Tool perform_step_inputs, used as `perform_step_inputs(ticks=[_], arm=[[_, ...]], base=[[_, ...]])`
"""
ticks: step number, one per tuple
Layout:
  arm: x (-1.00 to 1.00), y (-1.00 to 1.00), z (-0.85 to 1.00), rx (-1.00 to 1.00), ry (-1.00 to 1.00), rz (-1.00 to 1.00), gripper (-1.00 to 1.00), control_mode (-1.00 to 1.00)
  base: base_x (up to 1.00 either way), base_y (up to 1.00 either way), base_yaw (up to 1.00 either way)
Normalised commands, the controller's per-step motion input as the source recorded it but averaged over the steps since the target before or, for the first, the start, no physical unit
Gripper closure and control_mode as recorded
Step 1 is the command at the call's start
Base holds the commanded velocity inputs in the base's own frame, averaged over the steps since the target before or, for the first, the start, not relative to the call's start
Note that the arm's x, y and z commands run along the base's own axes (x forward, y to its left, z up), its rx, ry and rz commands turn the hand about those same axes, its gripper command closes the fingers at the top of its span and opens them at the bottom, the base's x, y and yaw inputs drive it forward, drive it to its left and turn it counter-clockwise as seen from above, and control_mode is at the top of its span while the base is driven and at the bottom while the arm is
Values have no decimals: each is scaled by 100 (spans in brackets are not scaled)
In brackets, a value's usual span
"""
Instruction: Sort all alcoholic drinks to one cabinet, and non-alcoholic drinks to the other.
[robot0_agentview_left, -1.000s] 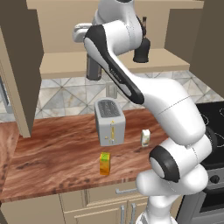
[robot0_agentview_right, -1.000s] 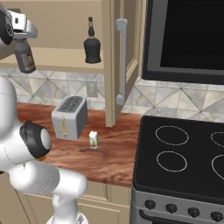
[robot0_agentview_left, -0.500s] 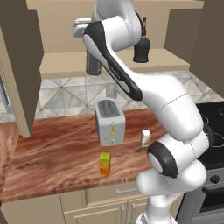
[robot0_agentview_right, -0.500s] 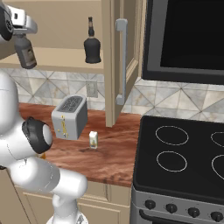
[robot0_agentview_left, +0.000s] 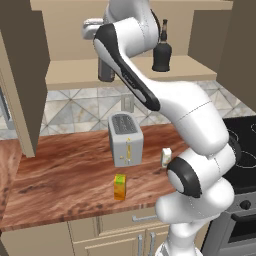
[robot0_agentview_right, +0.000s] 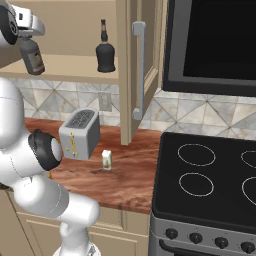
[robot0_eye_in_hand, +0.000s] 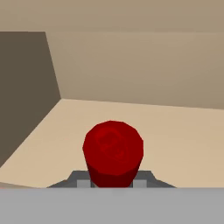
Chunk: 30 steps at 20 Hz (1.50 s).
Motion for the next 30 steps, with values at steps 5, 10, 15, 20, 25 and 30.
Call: perform_step_inputs(ticks=[5,10,15,20,25,30], arm=[[21,0,0,0,-2,-2,100,-100],[21,0,0,0,-4,-2,100,-100],[22,0,0,0,-4,-2,100,-100],[18,0,0,0,-3,-2,100,-100],[17,0,0,0,-1,-2,100,-100],[16,0,-3,0,0,-1,100,-100]], base=[[0,0,0],[0,0,0],[0,0,0],[0,0,0],[0,0,0],[0,0,0]])
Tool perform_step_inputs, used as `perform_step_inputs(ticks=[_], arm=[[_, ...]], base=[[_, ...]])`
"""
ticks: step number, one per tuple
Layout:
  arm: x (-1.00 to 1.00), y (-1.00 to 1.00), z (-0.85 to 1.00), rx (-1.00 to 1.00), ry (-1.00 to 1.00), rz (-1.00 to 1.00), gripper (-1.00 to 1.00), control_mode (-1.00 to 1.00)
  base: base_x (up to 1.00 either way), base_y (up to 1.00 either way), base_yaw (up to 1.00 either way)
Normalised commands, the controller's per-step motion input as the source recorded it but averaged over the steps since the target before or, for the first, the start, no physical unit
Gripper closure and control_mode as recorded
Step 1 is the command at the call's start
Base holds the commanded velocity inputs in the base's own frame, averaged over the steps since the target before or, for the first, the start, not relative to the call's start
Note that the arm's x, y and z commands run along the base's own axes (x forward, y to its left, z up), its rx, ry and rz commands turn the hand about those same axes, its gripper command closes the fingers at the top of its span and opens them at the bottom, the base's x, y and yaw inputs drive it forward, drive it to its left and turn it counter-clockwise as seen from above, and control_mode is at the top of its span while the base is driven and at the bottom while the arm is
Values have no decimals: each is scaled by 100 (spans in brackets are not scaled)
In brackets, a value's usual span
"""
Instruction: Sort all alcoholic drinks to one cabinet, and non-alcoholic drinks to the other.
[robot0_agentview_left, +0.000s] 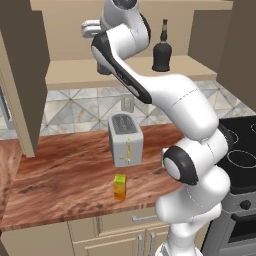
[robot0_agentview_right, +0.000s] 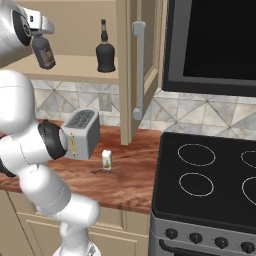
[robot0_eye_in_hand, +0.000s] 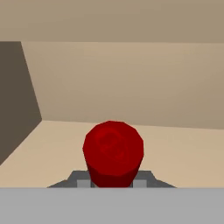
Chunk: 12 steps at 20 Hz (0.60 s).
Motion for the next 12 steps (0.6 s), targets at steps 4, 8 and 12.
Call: perform_step_inputs(ticks=[4,8,12], arm=[[12,0,-5,0,0,-2,100,-100],[12,0,-11,0,0,-2,100,-100],[11,0,-11,0,0,-1,100,-100]], base=[[0,0,0],[0,0,0],[0,0,0]])
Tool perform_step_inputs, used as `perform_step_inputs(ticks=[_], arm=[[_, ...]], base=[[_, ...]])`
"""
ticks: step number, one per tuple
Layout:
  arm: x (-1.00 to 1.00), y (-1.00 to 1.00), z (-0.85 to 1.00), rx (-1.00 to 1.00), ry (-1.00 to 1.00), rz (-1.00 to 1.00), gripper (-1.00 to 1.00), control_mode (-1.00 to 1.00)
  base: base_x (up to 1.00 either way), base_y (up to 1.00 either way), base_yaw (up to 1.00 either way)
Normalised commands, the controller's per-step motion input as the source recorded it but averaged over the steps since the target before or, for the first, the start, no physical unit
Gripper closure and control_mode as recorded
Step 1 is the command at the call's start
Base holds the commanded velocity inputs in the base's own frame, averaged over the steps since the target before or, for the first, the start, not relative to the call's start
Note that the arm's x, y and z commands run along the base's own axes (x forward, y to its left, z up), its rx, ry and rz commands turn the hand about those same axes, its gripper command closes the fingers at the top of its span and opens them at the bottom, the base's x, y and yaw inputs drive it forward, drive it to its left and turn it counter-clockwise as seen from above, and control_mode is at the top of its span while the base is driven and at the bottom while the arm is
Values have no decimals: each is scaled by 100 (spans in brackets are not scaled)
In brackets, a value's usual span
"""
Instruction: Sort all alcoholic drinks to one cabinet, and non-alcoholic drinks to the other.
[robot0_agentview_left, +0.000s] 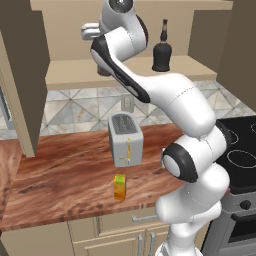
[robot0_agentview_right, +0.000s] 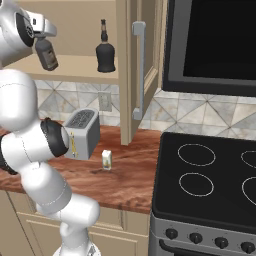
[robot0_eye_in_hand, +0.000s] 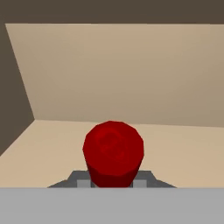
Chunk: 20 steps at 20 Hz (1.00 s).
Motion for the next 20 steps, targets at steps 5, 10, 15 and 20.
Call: perform_step_inputs(ticks=[5,10,15,20], arm=[[11,0,-10,0,0,-1,100,-100],[14,0,-6,0,0,-2,100,-100],[12,3,-7,0,0,-2,100,-100],[10,5,-6,0,0,-2,100,-100]], base=[[0,0,0],[0,0,0],[0,0,0],[0,0,0]])
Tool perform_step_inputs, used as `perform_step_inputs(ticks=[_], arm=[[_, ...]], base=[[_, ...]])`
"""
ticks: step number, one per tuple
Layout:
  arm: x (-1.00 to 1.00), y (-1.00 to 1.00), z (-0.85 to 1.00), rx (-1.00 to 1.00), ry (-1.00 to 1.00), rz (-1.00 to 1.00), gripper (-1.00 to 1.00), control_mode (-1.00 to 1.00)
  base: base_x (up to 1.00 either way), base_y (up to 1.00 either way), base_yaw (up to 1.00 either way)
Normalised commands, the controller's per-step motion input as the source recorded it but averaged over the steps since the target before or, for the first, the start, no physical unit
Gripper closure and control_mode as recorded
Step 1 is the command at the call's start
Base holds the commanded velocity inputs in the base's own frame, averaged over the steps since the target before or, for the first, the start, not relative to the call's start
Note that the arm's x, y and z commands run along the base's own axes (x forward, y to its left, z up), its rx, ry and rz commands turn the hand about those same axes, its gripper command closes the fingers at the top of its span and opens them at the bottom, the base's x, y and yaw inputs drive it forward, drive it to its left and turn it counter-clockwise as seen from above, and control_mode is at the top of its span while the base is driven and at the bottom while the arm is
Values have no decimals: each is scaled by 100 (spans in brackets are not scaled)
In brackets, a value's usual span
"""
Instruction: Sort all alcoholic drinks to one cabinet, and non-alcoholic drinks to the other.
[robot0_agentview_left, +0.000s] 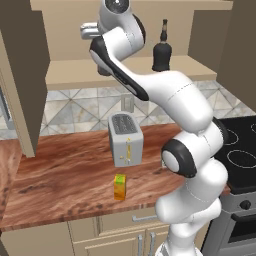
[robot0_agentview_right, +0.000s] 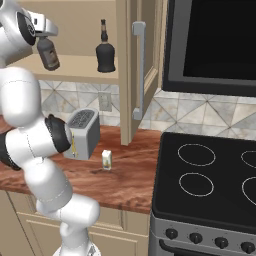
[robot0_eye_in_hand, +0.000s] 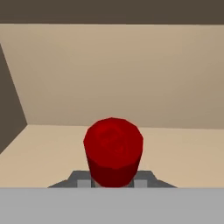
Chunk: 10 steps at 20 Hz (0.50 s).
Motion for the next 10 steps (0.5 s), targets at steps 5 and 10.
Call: perform_step_inputs(ticks=[5,10], arm=[[11,4,-6,0,0,-1,-100,-100],[7,1,0,0,-4,0,-100,-100]], base=[[0,0,0],[0,0,0]])
